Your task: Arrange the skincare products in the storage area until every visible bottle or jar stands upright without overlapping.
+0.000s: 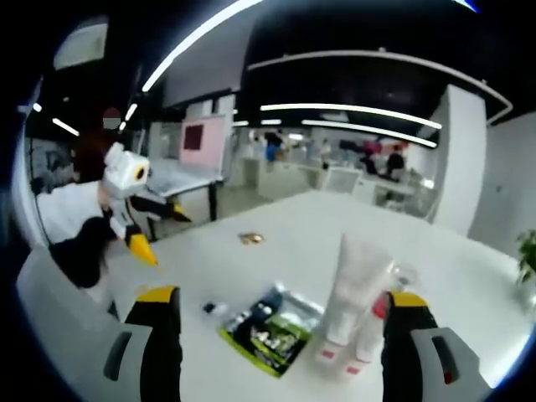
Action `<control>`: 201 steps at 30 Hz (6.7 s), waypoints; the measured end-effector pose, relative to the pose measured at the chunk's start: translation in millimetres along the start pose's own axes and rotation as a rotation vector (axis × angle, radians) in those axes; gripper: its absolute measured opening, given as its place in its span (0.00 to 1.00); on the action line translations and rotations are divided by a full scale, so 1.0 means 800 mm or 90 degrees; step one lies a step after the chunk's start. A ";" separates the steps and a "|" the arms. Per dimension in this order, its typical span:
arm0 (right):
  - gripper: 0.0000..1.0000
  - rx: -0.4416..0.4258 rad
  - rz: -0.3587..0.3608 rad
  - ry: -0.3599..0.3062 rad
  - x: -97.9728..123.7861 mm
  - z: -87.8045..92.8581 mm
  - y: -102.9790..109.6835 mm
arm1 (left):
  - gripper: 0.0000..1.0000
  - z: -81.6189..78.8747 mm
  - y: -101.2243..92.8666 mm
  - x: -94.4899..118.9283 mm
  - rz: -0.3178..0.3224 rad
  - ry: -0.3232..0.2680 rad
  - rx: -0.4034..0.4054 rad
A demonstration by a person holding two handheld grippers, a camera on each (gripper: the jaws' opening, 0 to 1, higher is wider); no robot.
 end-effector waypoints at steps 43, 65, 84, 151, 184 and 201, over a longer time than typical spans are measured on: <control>1.00 -0.016 -0.094 0.052 -0.091 0.029 0.064 | 0.99 0.013 0.060 -0.035 -0.019 0.043 0.021; 1.00 -0.030 -0.105 0.066 -0.089 0.034 0.072 | 0.99 0.012 0.105 -0.061 -0.034 0.084 0.002; 1.00 -0.033 -0.109 0.072 -0.089 0.034 0.073 | 0.97 0.008 0.160 -0.086 -0.041 0.122 -0.007; 1.00 -0.050 -0.126 0.055 -0.087 0.025 0.076 | 0.42 0.028 0.279 -0.140 -0.148 0.212 0.074; 0.96 -0.035 -0.156 0.097 -0.102 0.046 0.104 | 0.26 0.044 0.199 -0.113 -0.070 0.166 0.041; 0.92 -0.029 -0.164 0.092 -0.107 0.041 0.107 | 0.59 0.031 0.195 -0.151 -0.072 0.181 0.011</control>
Point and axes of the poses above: the point that each gripper's makers call its tool centre point, and the gripper's own axes: x roughly backward along the fingers, y roughly to its left, z roughly out of its underside, the point moved 3 cm from there along x, roughly backward along the fingers, and after that the axes turned 10 degrees about z, right-handed, at the moved point
